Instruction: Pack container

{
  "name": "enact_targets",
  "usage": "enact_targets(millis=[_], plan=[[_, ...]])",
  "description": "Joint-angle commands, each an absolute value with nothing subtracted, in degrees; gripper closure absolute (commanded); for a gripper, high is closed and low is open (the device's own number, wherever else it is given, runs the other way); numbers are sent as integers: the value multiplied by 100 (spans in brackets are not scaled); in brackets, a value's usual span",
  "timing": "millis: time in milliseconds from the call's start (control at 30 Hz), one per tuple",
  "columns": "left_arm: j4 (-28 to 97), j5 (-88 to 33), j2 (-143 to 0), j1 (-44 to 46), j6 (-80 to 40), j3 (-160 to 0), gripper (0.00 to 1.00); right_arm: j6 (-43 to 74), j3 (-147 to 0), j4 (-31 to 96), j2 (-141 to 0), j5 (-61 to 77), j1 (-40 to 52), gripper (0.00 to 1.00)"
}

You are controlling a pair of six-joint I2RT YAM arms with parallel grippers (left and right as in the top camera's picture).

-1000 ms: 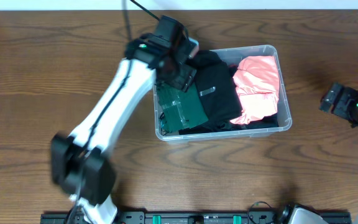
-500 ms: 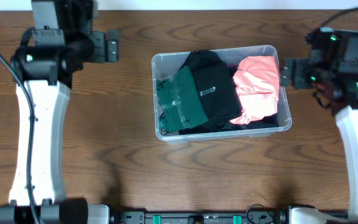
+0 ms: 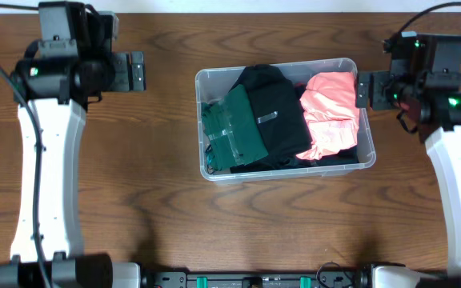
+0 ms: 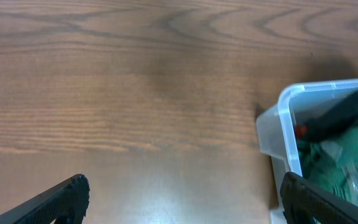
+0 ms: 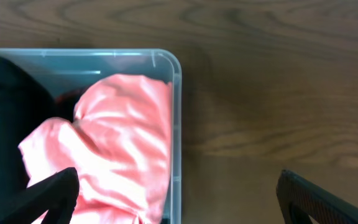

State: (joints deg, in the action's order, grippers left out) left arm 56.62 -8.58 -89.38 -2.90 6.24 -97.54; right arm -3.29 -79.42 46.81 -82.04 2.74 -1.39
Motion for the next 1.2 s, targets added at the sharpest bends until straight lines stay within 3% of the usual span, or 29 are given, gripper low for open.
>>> enact_targets(millis=[0, 200, 433, 600, 833, 1167], plan=[[5645, -812, -8270, -298, 685, -9413, 2, -211, -7703, 4751, -7566, 130, -110, 1], [4987, -856, -6569, -298, 681, -7767, 2, -73, -6211, 4429, -5767, 128, -104, 1], [4263, -1271, -3883, -294, 506, -5658, 2, -69, -4418, 4410, -2709, -252, -108, 1], [4928, -1326, -2679, -294, 508, -5330, 2, -71, -4082, 5009, -1321, -255, -110, 1], [6029, -1326, -2106, -294, 508, -5330, 2, -69, -4077, 6414, -777, -255, -110, 1], [6862, -1326, -2121, -294, 508, -5330, 2, -71, -4060, 6392, -781, -255, -110, 1]])
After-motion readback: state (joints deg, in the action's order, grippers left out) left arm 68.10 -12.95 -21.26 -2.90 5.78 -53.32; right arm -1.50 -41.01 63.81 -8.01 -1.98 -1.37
